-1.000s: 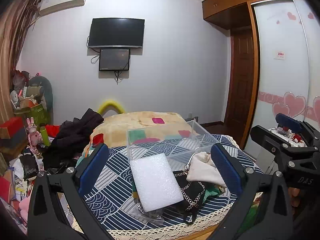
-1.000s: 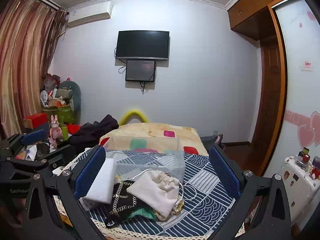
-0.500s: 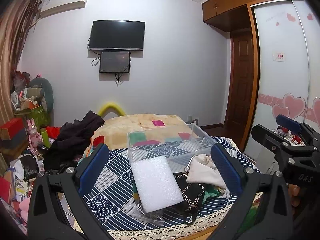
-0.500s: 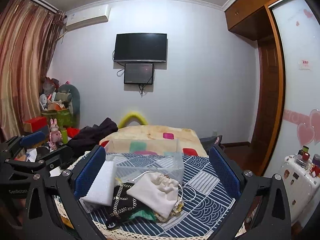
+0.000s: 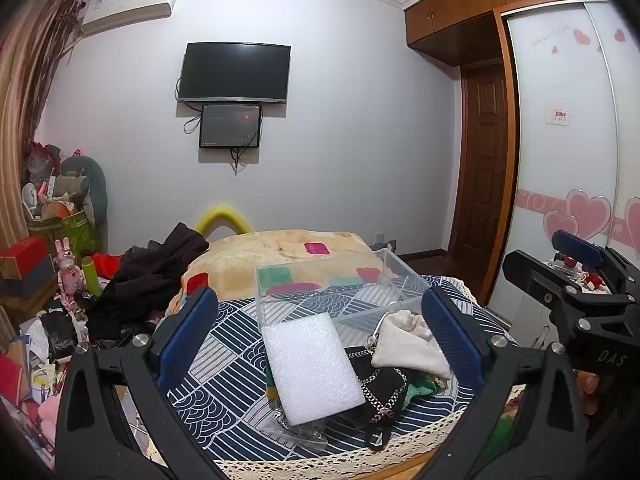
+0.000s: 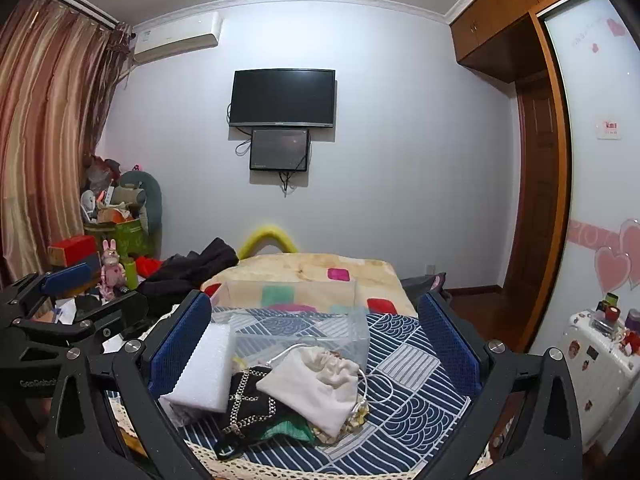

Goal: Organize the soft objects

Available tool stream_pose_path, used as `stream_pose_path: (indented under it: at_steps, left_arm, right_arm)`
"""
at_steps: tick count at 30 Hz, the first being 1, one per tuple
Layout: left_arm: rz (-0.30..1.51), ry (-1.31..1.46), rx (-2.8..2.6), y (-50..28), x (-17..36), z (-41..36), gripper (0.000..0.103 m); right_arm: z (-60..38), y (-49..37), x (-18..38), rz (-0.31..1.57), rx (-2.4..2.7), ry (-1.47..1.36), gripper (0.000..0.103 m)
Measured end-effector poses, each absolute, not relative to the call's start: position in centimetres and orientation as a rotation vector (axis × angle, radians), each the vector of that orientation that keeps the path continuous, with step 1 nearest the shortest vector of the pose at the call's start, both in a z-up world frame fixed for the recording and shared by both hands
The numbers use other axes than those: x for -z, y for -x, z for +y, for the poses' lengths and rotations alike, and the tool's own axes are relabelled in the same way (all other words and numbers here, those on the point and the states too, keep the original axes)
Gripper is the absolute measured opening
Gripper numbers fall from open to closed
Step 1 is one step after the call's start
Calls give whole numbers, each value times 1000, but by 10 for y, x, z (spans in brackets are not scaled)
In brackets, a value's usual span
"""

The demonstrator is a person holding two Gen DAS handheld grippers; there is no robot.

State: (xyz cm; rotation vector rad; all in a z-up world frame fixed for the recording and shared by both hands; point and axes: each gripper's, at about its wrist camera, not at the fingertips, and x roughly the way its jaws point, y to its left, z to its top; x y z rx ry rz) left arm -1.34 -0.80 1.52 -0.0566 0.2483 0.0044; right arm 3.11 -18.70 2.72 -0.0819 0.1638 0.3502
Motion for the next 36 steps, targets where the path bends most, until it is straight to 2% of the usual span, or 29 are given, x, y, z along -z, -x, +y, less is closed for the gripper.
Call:
stream_pose_path:
  at_steps: [25, 36]
  left_arm:
    - [255, 62, -2, 9, -15, -7, 103]
    - [335, 74, -3, -17, 7, -4, 103]
  right_arm:
    - [-189, -34, -23, 172, -346, 73, 103]
    - [-196, -61, -2, 260, -346, 45, 103]
